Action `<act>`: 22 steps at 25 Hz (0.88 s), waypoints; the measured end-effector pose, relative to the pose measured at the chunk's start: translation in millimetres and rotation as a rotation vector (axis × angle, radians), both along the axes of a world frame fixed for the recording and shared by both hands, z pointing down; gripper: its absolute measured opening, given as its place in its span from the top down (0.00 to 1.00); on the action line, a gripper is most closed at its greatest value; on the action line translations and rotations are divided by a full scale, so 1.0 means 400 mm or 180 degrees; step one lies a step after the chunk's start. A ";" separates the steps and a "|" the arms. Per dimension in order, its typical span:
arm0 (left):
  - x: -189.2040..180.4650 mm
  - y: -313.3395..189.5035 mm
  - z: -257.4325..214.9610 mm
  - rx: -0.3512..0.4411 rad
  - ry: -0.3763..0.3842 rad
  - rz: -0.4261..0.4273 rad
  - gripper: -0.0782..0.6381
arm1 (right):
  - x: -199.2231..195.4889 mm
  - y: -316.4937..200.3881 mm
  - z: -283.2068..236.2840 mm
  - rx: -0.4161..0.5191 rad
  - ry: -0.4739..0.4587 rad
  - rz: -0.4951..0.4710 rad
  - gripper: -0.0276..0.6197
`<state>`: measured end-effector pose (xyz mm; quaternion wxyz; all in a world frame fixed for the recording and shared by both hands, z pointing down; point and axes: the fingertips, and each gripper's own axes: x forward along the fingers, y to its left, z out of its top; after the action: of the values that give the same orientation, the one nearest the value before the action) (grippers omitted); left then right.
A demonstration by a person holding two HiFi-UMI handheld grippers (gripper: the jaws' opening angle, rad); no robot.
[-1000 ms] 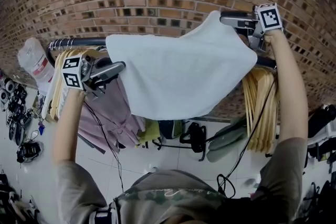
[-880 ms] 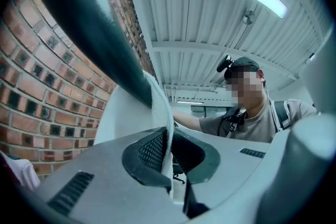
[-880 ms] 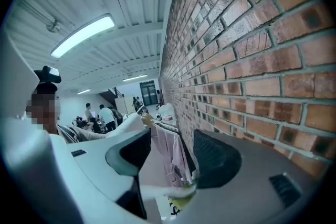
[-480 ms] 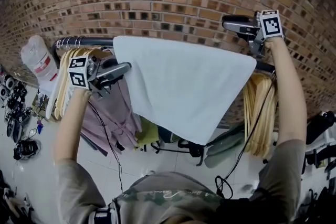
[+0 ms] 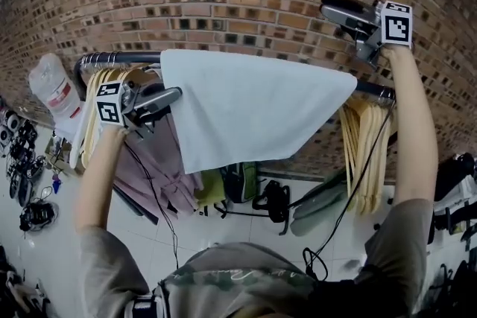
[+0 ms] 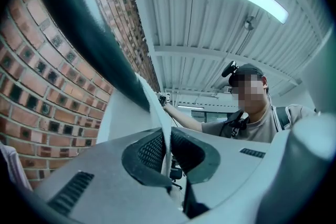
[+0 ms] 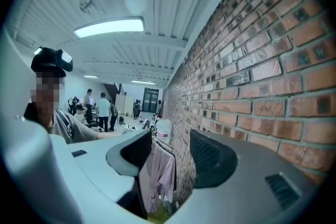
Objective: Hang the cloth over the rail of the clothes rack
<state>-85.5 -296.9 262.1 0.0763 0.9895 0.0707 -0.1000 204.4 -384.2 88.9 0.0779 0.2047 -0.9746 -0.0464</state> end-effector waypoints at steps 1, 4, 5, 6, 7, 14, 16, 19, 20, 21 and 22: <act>0.000 0.002 -0.001 0.0004 0.0002 -0.0004 0.87 | 0.001 0.019 -0.026 0.0040 -0.0063 -0.0004 0.60; 0.000 0.001 0.001 0.0085 -0.0044 -0.0027 0.87 | -0.002 0.095 -0.069 0.0034 -0.0186 -0.0099 0.60; -0.001 -0.002 0.005 0.0146 -0.0075 -0.0049 0.87 | -0.008 0.127 -0.073 0.0014 -0.0200 -0.0157 0.60; -0.002 -0.006 0.008 0.0204 -0.0102 -0.0073 0.87 | -0.014 0.157 -0.071 -0.0001 -0.0206 -0.0204 0.60; -0.003 -0.008 0.010 0.0244 -0.0116 -0.0091 0.87 | -0.019 0.185 -0.068 0.0000 -0.0208 -0.0232 0.60; -0.004 -0.006 0.012 0.0302 -0.0092 -0.0080 0.87 | -0.044 0.318 -0.020 0.0024 -0.0443 -0.0216 0.60; -0.006 -0.009 0.012 0.0296 -0.0070 -0.0092 0.87 | -0.056 0.352 0.013 -0.0001 -0.0488 -0.0244 0.60; -0.006 -0.010 0.013 0.0283 -0.0030 -0.0107 0.87 | -0.075 0.409 0.084 -0.0070 -0.0533 -0.0308 0.60; -0.005 -0.010 0.013 0.0277 -0.0017 -0.0100 0.87 | -0.081 0.424 0.110 -0.0091 -0.0538 -0.0317 0.60; -0.005 -0.011 0.013 0.0271 -0.0005 -0.0090 0.87 | -0.086 0.435 0.136 -0.0114 -0.0536 -0.0316 0.60; -0.004 -0.011 0.013 0.0265 0.0003 -0.0086 0.87 | -0.088 0.441 0.163 -0.0140 -0.0522 -0.0306 0.60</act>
<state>-87.3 -301.4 267.2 0.0337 0.9927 0.0616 -0.0984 169.3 -207.8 154.0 0.0000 0.1590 -0.9872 -0.0118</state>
